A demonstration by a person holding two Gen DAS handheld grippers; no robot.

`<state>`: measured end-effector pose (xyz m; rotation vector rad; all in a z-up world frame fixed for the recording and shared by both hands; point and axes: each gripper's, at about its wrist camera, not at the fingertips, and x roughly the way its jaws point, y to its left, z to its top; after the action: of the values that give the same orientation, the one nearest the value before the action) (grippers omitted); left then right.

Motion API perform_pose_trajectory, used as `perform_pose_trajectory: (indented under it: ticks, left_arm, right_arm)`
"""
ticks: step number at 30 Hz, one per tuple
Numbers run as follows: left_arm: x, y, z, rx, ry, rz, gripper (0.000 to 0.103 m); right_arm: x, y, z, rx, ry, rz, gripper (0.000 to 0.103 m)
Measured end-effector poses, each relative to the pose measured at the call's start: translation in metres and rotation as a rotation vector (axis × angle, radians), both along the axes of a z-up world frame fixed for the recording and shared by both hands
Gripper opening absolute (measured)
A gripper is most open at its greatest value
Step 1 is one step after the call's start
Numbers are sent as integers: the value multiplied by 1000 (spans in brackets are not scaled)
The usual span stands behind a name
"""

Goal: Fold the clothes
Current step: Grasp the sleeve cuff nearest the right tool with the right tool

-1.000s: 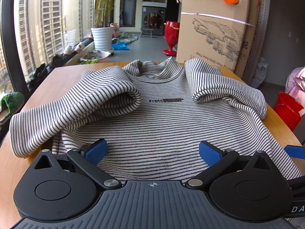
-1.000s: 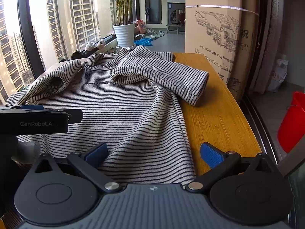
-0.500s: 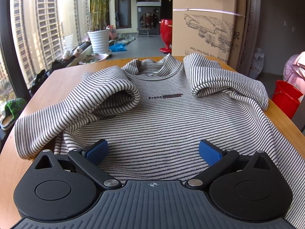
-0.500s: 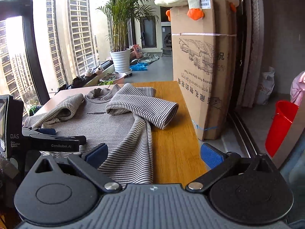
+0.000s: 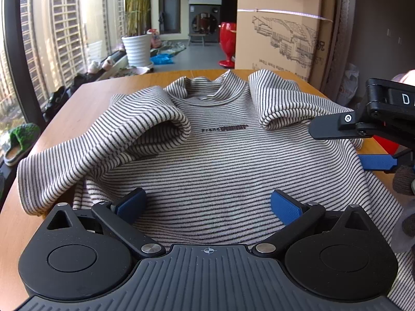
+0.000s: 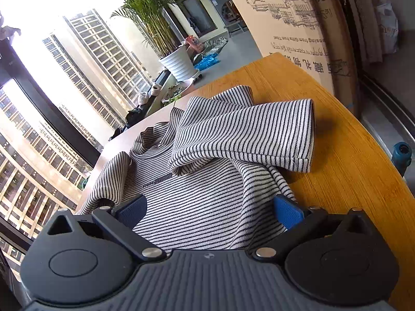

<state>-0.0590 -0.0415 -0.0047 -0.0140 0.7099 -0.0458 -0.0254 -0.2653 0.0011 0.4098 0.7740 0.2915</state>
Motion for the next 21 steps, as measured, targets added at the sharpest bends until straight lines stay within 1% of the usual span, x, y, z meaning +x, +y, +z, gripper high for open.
perform_pose_trajectory:
  ticks: [2, 7, 8, 10, 11, 12, 14, 15, 16, 17, 18, 19, 21]
  left_arm:
    - [-3, 2, 0, -17, -3, 18, 103]
    - [2, -2, 1, 10, 16, 16, 103]
    - [2, -1, 1, 4, 14, 15, 103]
    - [2, 1, 1, -14, 8, 12, 103]
    - [2, 2, 1, -22, 4, 11, 103]
    - [0, 5, 0, -38, -1, 11, 103]
    - [-2, 10, 0, -70, -12, 13, 103]
    - [-3, 11, 0, -77, -14, 13, 103]
    - [-3, 11, 0, -78, -14, 13, 103]
    - [-3, 11, 0, -76, -14, 13, 103]
    - [-3, 10, 0, -72, -12, 11, 103]
    - [-3, 10, 0, -67, -10, 8, 103]
    - [-4, 10, 0, -66, -10, 6, 103]
  right_arm:
    - [-1, 6, 0, -48, -8, 41, 103]
    - [2, 6, 2, -81, 20, 144, 103]
    - [4, 2, 2, -61, 28, 156, 103]
    - [8, -11, 2, 17, 41, 137, 102]
    - [6, -20, 3, 71, 54, 99, 100]
    - [4, -28, 4, 118, 63, 64, 96]
    - [1, -44, 9, 201, 62, -4, 93]
    - [1, -52, 12, 232, 54, -40, 90]
    - [2, -58, 14, 254, 52, -75, 83]
    - [5, -64, 14, 269, 58, -109, 79]
    - [9, -68, 14, 280, 74, -138, 71]
    - [14, -71, 11, 303, 98, -159, 66]
    - [23, -75, 1, 386, 159, -183, 63]
